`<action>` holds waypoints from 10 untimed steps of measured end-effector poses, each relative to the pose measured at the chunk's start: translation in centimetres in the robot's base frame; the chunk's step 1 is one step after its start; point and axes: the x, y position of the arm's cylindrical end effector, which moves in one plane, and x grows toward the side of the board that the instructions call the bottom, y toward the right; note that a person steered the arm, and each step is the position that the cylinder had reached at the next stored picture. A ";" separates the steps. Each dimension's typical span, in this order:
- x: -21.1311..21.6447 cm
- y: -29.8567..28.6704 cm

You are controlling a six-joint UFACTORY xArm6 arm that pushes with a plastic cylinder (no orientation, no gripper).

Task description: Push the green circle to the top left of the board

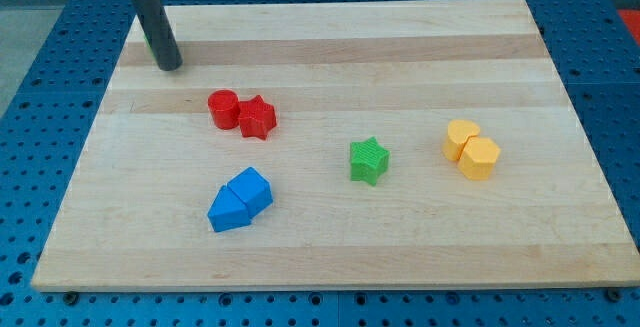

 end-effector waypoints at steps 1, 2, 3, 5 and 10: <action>1.4 -1.5; 2.1 -2.8; 2.1 -3.8; 0.4 -3.9; 0.1 -2.5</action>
